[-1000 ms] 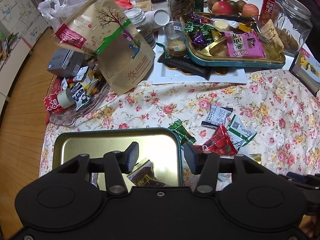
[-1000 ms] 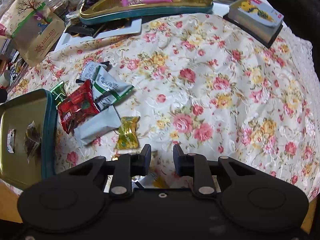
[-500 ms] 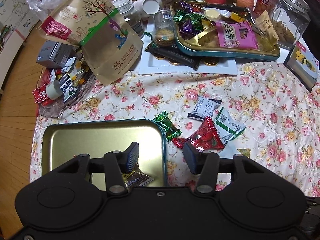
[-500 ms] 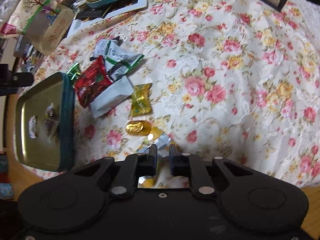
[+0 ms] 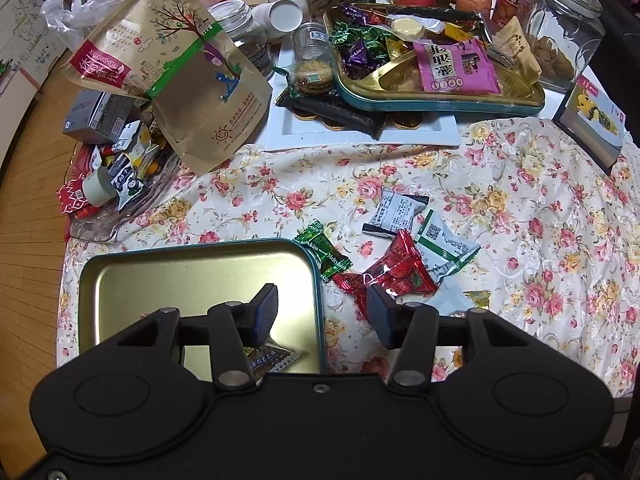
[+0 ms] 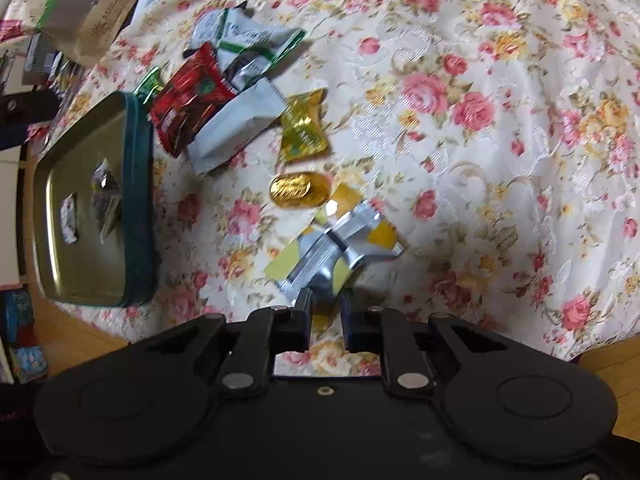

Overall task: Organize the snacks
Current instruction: 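Grasp the silver-and-yellow candy packet with the right gripper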

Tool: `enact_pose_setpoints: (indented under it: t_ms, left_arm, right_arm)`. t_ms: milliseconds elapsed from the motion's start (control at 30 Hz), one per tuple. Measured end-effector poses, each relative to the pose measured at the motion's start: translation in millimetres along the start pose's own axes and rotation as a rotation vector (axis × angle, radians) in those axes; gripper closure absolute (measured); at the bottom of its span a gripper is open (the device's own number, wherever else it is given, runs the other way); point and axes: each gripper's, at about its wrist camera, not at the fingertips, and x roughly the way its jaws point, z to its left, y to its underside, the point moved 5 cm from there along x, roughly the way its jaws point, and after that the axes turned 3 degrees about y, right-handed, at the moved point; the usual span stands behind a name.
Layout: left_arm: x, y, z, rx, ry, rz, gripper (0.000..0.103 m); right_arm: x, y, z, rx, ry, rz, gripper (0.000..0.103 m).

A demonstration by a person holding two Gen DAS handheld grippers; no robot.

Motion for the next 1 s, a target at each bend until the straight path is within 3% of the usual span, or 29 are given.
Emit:
enact_pose_setpoints:
  t_ms: [333, 533, 733, 1000]
  left_arm:
    - [-1.2, 1.5, 4.1, -0.023, 0.028, 0.01, 0.046]
    - [-4.8, 1.6, 12.4, -0.048, 0.038, 0.002, 0.046]
    - [-3.3, 5.7, 18.6, -0.053, 0.028, 0.009, 0.046]
    - [-3.7, 9.0, 24.7, -0.064, 0.023, 0.009, 0.046]
  right_arm:
    - [-8.5, -38.0, -11.8, 0.074, 0.049, -0.127, 0.084]
    - [-13.2, -33.9, 2.0, 0.005, 0.039, -0.139, 0.08]
    - [-5.8, -19.6, 17.5, -0.072, 0.082, -0.13, 0.074]
    - [2.2, -21.9, 24.0, 0.041, 0.064, -0.105, 0.073]
